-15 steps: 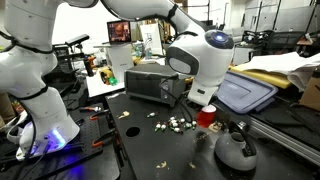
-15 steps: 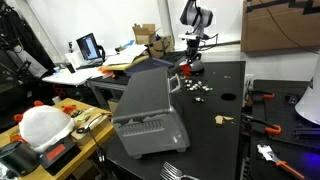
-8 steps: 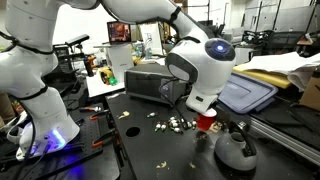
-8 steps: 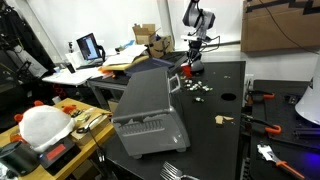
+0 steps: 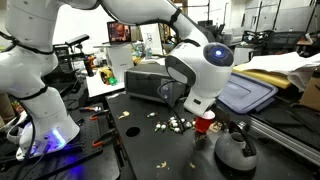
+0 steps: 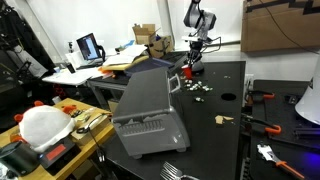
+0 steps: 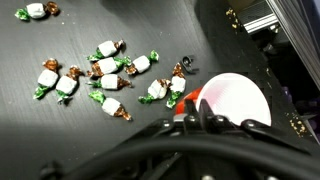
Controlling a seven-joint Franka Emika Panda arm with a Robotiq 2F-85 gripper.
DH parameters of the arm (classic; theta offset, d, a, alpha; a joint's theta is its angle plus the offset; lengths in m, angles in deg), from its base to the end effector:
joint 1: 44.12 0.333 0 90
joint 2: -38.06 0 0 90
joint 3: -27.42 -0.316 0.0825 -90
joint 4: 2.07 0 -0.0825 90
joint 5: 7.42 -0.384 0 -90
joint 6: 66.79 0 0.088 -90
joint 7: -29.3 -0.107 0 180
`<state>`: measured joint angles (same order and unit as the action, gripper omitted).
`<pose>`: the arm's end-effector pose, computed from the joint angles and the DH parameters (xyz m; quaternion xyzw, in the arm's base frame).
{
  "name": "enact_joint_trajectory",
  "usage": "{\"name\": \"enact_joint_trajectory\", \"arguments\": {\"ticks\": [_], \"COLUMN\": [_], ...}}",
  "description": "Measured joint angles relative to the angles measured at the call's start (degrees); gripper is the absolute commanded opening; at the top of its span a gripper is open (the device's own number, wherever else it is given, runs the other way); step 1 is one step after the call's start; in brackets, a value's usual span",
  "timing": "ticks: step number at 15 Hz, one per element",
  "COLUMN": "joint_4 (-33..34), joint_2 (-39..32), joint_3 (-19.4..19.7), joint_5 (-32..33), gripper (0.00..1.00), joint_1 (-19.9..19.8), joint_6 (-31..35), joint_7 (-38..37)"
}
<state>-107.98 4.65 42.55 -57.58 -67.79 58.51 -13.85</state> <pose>0.5107 -0.3643 0.2047 -0.5221 0.8112 0.0973 0.2448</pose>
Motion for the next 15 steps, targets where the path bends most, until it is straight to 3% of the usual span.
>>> {"name": "enact_joint_trajectory", "arguments": {"ticks": [8, 15], "joint_4": [-0.13, -3.96], "joint_2": [0.03, 6.62], "joint_3": [0.0, 1.11], "joint_5": [-0.01, 4.12], "gripper": [0.99, 1.0], "joint_1": [0.32, 3.96], "joint_6": [0.0, 0.3], "joint_7": [0.15, 1.44]}}
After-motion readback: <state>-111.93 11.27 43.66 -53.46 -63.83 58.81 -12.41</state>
